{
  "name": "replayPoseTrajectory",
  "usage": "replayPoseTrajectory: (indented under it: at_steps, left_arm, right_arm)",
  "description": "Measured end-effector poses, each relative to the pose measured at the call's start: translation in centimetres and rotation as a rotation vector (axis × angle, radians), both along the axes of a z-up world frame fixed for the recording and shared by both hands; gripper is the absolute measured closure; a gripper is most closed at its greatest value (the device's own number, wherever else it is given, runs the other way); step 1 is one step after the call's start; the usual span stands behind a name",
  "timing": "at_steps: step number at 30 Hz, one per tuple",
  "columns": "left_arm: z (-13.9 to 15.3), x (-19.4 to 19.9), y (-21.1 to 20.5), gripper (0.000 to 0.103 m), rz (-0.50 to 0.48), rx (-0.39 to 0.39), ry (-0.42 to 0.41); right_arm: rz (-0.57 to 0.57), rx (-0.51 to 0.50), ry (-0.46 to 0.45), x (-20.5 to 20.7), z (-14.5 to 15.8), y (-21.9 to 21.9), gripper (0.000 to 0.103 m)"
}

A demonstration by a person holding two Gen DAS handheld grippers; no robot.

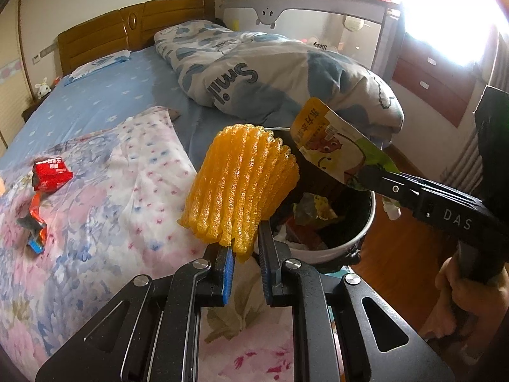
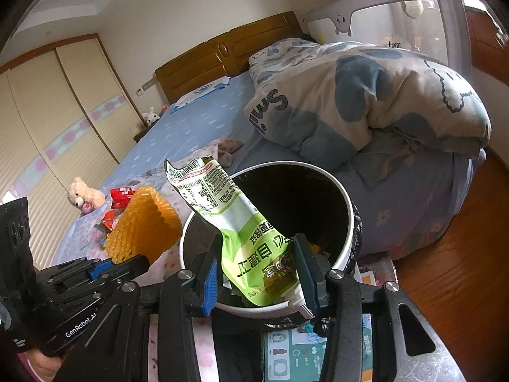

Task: Collect trash
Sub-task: 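Carry the orange sleeve with the left tool while the right tool carries the green pouch over the bin, then open the right tool to drop the green pouch while the left tool drops the orange sleeve into the bin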

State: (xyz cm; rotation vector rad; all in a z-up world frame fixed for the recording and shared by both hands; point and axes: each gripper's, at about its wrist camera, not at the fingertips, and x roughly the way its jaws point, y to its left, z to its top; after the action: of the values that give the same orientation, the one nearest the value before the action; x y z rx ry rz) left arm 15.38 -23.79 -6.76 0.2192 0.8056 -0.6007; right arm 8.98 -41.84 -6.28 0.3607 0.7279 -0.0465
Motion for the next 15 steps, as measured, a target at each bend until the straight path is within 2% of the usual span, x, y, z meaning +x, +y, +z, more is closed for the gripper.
replayPoseTrajectory:
  at_steps: [15]
  left_arm:
    - [-0.4, 1.0, -1.4, 0.09, -0.001, 0.022, 0.001]
  right_arm:
    - [-0.003, -0.008, 0.026, 1.4, -0.3, -1.1, 0.06]
